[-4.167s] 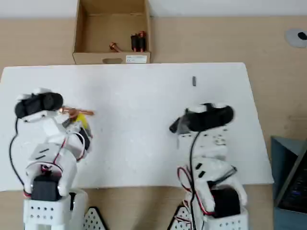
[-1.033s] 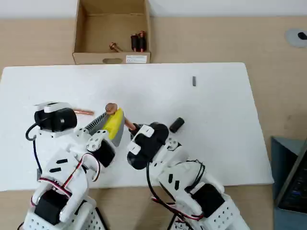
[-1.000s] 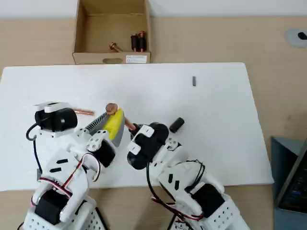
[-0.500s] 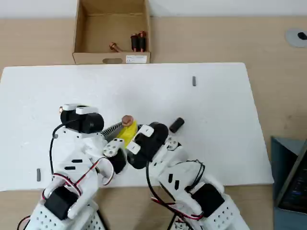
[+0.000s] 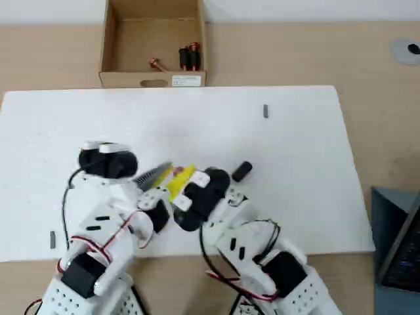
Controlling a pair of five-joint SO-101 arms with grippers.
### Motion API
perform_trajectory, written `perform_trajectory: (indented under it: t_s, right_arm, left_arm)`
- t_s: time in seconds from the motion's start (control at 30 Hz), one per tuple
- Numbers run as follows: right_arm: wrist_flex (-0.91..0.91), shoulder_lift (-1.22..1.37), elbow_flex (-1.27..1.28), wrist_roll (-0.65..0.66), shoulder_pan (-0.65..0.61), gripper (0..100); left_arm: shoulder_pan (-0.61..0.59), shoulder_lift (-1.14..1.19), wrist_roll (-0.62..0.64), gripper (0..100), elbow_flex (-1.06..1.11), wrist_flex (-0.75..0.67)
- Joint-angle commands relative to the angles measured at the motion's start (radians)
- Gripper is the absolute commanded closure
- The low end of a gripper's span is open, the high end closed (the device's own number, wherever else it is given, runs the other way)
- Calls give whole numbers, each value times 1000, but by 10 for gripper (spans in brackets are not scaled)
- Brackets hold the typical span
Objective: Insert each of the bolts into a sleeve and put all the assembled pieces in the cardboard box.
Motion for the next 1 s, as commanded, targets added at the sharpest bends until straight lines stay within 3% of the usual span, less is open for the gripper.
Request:
perform_trajectory:
  t_s: [0.0,0.37,0.57,0.77,0.97]
  right_arm:
    - [-34,-111,-5,8,-15,989]
    - [-32,-111,-2,2,-10,989]
    - [-29,-110,-4,-17,33,989]
    - [14,-101,-7,-109,113,989]
    - [129,-97,-107,-178,128,989]
  left_arm:
    - [-17,-4,-6,822,-75,23]
    - [-26,-4,-6,827,-276,83]
    - [-238,-4,-8,1000,-298,84]
    - [-443,-4,-11,999,-226,87]
    - [-477,-4,-71,999,-51,226]
